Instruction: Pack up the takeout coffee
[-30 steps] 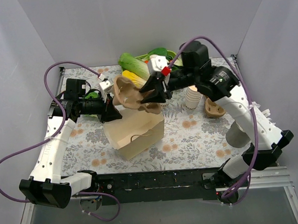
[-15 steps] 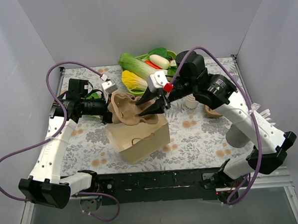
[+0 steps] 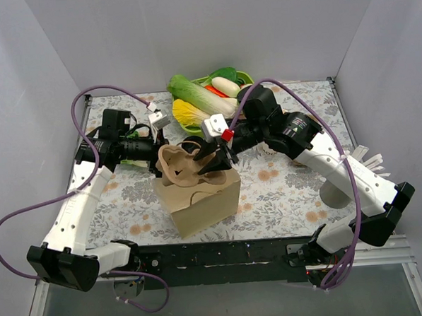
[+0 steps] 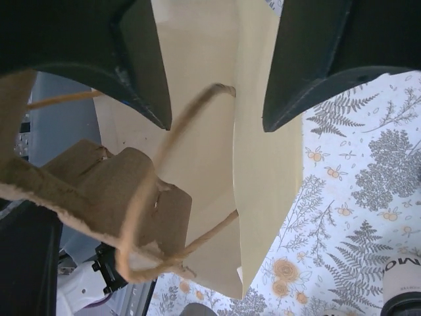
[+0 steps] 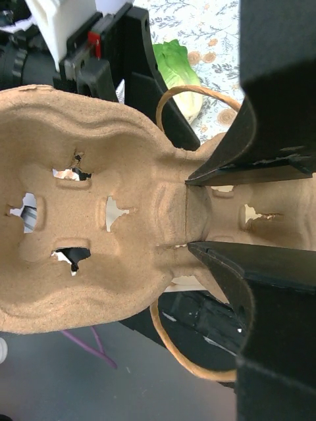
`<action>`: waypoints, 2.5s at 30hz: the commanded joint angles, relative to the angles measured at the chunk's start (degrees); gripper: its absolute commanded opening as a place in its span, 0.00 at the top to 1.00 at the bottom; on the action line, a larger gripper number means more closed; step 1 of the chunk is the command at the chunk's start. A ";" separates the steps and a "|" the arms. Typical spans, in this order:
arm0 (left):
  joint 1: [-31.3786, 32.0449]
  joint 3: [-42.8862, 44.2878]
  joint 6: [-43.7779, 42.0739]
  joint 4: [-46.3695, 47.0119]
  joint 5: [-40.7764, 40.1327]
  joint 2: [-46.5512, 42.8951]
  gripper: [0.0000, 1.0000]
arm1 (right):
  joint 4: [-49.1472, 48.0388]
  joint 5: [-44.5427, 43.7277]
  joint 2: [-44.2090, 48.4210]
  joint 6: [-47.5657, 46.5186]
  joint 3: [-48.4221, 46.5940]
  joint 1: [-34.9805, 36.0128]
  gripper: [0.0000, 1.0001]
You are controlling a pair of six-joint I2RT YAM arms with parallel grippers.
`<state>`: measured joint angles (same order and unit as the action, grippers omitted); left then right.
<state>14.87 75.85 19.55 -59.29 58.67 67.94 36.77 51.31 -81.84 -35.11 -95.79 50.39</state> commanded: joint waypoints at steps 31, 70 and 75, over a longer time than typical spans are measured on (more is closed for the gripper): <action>-0.81 19.25 23.08 31.69 -19.91 1.32 0.18 | 9.87 -5.86 -9.03 -9.87 -5.10 1.02 0.99; -1.51 5.00 26.59 39.42 -21.24 -2.99 0.17 | 38.37 -31.26 -7.02 -15.52 -8.28 9.02 0.99; -1.51 4.57 27.12 39.60 -20.44 -2.55 0.17 | 38.37 -34.87 -4.12 -13.67 -5.12 9.64 0.99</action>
<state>13.61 81.01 45.98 -20.91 37.43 65.78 74.22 19.51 -89.25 -52.05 -102.91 59.40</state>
